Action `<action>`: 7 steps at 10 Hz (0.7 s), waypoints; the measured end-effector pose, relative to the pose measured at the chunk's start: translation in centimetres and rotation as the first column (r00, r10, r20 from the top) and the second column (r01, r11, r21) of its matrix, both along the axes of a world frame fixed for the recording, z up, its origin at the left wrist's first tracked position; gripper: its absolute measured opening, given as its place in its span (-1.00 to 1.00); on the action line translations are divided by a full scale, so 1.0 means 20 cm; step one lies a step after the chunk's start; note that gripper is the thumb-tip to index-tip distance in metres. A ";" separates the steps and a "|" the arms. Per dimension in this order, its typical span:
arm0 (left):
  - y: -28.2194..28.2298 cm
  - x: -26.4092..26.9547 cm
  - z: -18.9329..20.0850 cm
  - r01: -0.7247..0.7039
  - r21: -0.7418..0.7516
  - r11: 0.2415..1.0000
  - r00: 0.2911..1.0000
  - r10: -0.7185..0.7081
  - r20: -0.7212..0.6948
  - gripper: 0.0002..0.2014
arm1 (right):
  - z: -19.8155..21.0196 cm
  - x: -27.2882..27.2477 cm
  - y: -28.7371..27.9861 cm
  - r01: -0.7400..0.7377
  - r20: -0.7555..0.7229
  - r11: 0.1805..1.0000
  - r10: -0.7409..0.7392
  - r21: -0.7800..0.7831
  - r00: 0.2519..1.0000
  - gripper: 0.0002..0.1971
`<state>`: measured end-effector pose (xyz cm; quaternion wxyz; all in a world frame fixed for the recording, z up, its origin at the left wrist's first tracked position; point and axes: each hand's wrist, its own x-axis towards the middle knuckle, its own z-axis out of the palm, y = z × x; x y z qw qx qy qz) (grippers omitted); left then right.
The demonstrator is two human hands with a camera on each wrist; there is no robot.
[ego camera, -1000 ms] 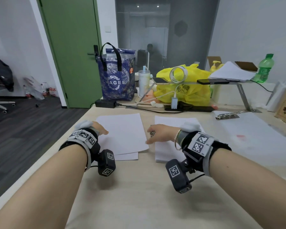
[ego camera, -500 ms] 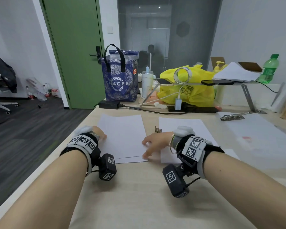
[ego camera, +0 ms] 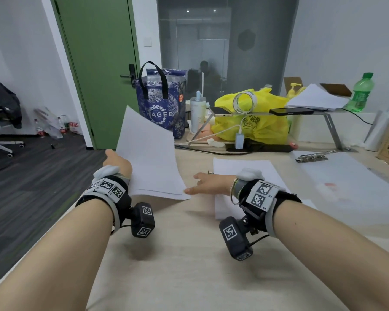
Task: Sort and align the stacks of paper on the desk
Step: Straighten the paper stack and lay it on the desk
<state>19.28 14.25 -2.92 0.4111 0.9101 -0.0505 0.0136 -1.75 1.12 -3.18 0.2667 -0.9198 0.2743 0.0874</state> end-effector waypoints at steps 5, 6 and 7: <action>-0.32 -0.45 0.14 0.298 -0.330 0.896 0.953 -0.300 0.045 -0.61 | 0.23 -0.32 -0.23 0.281 0.462 0.932 -0.357 0.227 0.812 -0.88; -0.46 -0.57 0.12 0.251 -0.615 0.747 0.932 -0.359 -0.056 -0.62 | 0.21 -0.45 -0.32 0.375 0.496 0.900 -0.434 0.220 0.752 -0.86; -0.57 -0.72 0.10 0.506 0.210 0.837 0.850 -0.525 0.046 -0.65 | 0.19 -0.57 -0.40 0.424 0.503 0.877 -0.479 0.227 0.719 -0.86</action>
